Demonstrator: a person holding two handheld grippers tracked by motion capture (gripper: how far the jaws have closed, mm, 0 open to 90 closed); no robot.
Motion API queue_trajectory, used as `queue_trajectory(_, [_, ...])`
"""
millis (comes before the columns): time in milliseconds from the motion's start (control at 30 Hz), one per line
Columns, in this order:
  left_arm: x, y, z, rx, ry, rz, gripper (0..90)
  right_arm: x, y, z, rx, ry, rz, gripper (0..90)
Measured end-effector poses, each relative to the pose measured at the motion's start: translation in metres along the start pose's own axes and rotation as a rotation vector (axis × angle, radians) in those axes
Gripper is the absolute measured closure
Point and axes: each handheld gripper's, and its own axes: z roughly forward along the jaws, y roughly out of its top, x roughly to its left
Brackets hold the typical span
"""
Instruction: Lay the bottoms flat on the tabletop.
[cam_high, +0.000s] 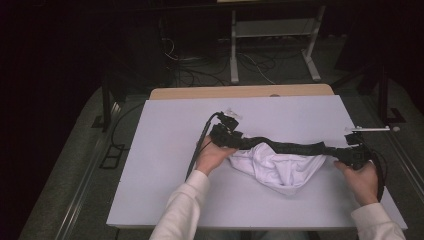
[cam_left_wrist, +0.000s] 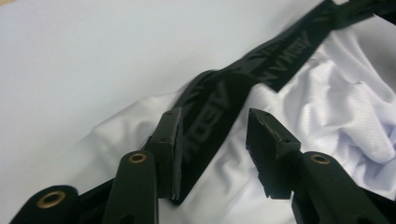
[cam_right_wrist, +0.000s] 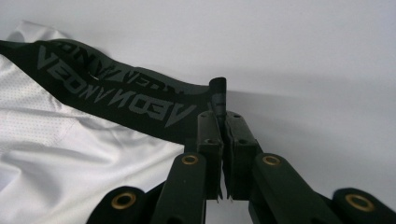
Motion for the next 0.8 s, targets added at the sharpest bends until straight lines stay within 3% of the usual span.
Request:
queue_trajectory(200, [0.018, -0.018, 0.001, 0.006, 0.017, -0.067, 53.2, 0.0, 0.0, 0.0, 0.001, 0.001, 0.003, 85.3])
queue_trajectory(333, [0.029, -0.031, 0.005, 0.005, 0.004, -0.101, 53.6, -0.001, 0.0, -0.001, -0.001, 0.008, 0.01, 85.3])
queue_trajectory(400, [0.032, -0.036, 0.007, -0.007, -0.02, -0.124, 54.6, -0.001, 0.0, -0.001, 0.001, 0.008, 0.01, 85.3])
queue_trajectory(533, [0.035, -0.041, 0.01, -0.037, -0.111, -0.175, 57.7, 0.0, 0.0, 0.001, 0.011, 0.004, 0.005, 85.2])
queue_trajectory(567, [0.034, -0.041, 0.013, -0.035, -0.133, -0.179, 59.0, 0.0, 0.0, 0.001, 0.011, 0.004, 0.003, 85.2])
queue_trajectory(667, [0.028, -0.041, 0.021, -0.024, -0.145, -0.155, 64.8, 0.0, 0.0, 0.002, 0.013, 0.003, 0.0, 85.3])
queue_trajectory(800, [0.023, -0.04, 0.027, -0.026, -0.173, -0.136, 83.6, 0.0, 0.0, 0.002, 0.015, 0.005, -0.002, 85.3])
